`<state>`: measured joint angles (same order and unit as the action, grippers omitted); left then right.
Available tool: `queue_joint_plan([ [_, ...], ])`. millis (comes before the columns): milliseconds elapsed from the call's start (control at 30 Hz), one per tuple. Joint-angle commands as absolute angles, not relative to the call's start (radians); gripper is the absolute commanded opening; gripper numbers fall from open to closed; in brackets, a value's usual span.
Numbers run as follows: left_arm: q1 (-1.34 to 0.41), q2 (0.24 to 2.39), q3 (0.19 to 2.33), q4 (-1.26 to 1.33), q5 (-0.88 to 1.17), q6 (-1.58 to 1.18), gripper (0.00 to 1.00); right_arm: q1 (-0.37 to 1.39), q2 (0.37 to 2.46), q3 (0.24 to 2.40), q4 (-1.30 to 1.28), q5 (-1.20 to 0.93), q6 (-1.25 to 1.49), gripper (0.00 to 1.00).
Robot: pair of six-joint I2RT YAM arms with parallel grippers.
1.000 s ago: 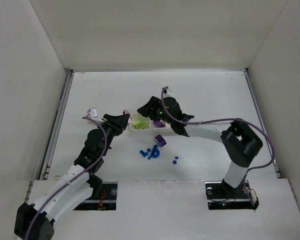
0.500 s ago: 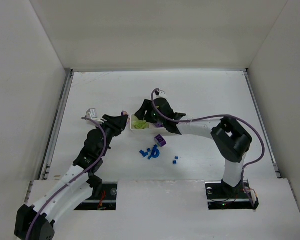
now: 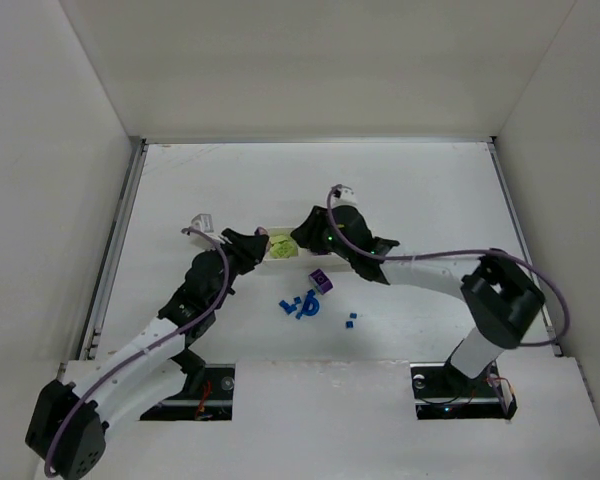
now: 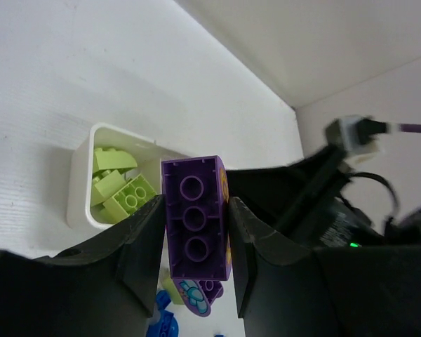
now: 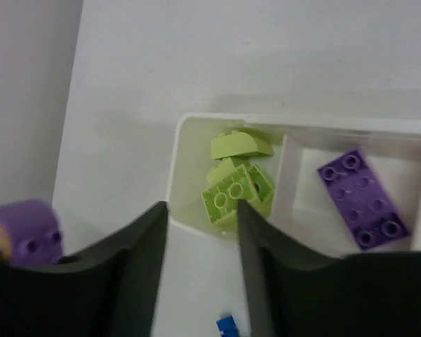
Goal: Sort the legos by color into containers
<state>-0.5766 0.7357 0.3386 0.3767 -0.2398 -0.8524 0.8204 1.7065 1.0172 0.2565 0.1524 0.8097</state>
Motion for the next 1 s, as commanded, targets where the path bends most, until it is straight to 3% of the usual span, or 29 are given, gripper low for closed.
queue_joint_plan([
  [0,-0.620,0.816,0.420,0.449,-0.255,-0.813,0.14,0.785,1.530,0.904,0.368,0.218,0.785,0.44],
  [100,-0.669,0.929,0.480,0.479,-0.255,-0.781,0.14,0.746,1.407,0.795,0.362,0.236,0.753,0.28],
  [200,-0.720,1.050,0.547,0.502,-0.261,-0.741,0.14,0.722,1.292,0.689,0.347,0.248,0.724,0.28],
  [700,-0.752,1.502,0.821,0.538,-0.261,-0.627,0.18,0.880,1.065,0.534,0.169,0.336,0.632,0.55],
  [967,-0.763,1.588,0.862,0.531,-0.273,-0.618,0.35,0.941,1.141,0.568,0.140,0.333,0.574,0.71],
])
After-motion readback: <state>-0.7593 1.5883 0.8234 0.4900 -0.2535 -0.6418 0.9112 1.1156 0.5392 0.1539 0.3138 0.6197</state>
